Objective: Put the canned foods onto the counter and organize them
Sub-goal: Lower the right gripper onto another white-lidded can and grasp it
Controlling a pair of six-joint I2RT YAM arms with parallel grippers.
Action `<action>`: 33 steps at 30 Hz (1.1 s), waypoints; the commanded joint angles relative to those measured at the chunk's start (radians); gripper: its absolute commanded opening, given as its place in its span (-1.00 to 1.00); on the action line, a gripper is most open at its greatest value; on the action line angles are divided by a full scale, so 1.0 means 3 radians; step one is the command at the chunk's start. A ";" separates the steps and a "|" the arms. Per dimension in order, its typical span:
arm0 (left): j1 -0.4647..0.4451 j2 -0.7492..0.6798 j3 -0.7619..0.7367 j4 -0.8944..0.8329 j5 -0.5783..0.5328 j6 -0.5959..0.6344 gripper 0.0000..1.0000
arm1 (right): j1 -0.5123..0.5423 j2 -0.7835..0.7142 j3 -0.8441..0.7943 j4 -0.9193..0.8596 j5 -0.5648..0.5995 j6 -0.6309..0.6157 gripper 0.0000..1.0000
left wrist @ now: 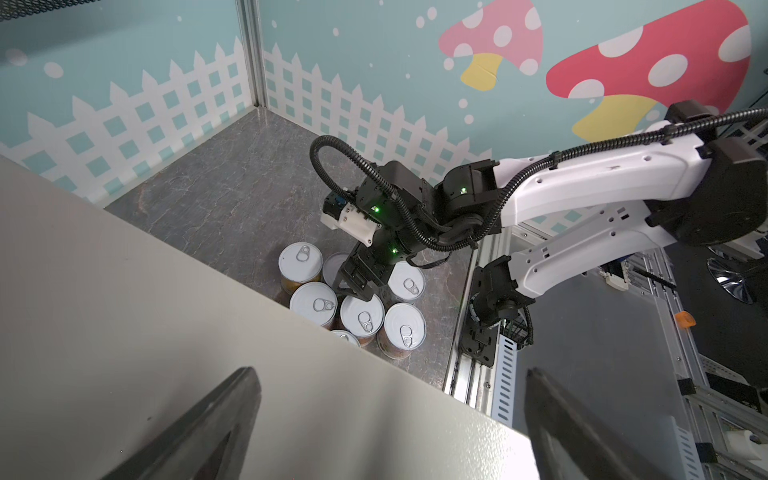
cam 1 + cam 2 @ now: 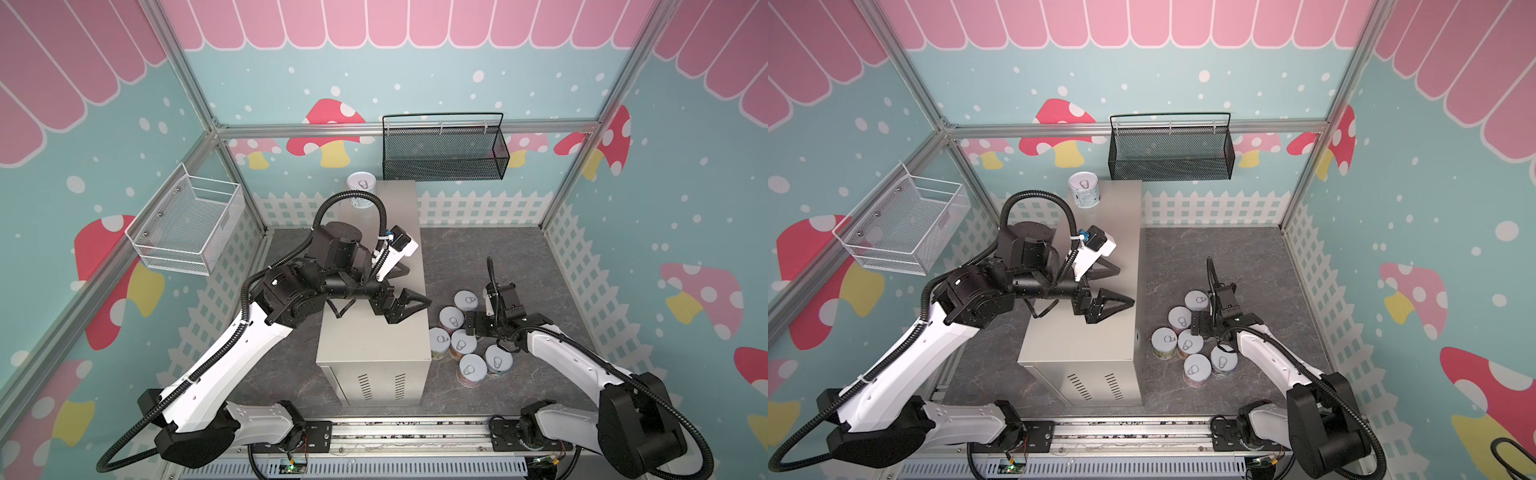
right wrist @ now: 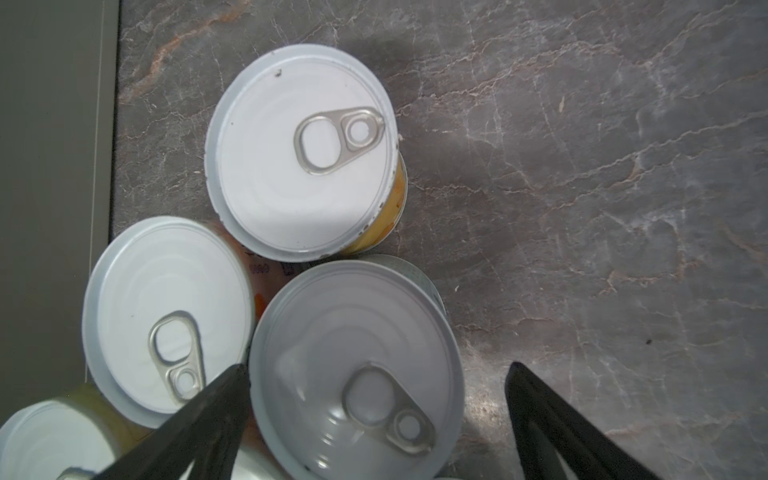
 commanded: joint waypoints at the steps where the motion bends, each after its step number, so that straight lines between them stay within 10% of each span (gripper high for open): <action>1: -0.0017 -0.0018 0.0005 -0.0052 -0.0090 0.0139 0.98 | -0.0016 0.0040 -0.0070 -0.0036 0.0237 0.0068 0.94; 33: -0.0022 -0.0062 -0.0052 0.0056 -0.0379 0.0144 0.98 | 0.0030 0.0096 -0.0094 0.0256 0.0380 -0.0044 0.33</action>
